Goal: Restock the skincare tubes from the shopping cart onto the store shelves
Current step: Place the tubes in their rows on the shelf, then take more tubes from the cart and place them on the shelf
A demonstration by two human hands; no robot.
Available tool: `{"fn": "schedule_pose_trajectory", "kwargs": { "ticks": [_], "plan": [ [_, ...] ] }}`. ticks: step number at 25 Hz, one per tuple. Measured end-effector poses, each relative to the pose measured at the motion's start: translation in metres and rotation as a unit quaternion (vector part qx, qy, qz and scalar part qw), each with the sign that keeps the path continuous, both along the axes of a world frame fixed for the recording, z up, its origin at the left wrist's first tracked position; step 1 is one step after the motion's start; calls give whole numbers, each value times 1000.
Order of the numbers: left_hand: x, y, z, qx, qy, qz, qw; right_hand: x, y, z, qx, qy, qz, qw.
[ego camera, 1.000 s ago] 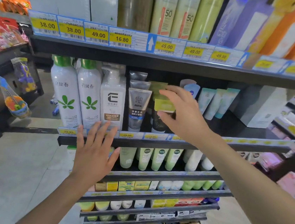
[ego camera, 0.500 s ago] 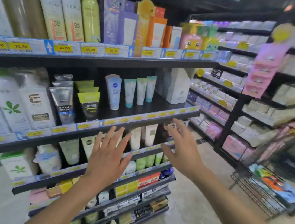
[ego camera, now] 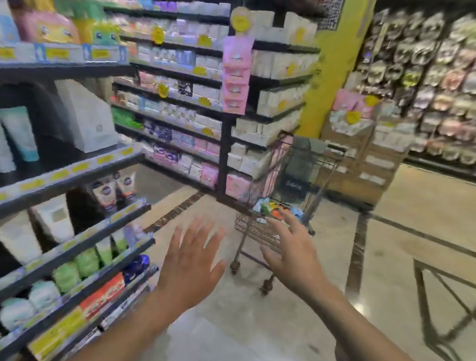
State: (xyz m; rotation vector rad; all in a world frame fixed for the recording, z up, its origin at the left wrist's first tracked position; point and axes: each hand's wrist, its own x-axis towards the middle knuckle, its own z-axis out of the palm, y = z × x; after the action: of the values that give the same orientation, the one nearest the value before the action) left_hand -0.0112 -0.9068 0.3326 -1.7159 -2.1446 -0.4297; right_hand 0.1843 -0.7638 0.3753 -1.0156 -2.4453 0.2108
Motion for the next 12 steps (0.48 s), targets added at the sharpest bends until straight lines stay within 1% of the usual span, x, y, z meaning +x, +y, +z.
{"fn": "schedule_pose_trajectory", "kwargs": {
  "ticks": [4, 7, 12],
  "plan": [
    [54, 75, -13, -19, -7, -93, 995, 72, 40, -17, -32, -9, -88, 996],
    [84, 139, -30, -59, -6, -139, 988, 115, 72, -34, -51, -21, -156, 986],
    [118, 251, -59, -109, -4, -211, 971, 167, 137, -60, -95, -43, -238, 966]
  ]
}}
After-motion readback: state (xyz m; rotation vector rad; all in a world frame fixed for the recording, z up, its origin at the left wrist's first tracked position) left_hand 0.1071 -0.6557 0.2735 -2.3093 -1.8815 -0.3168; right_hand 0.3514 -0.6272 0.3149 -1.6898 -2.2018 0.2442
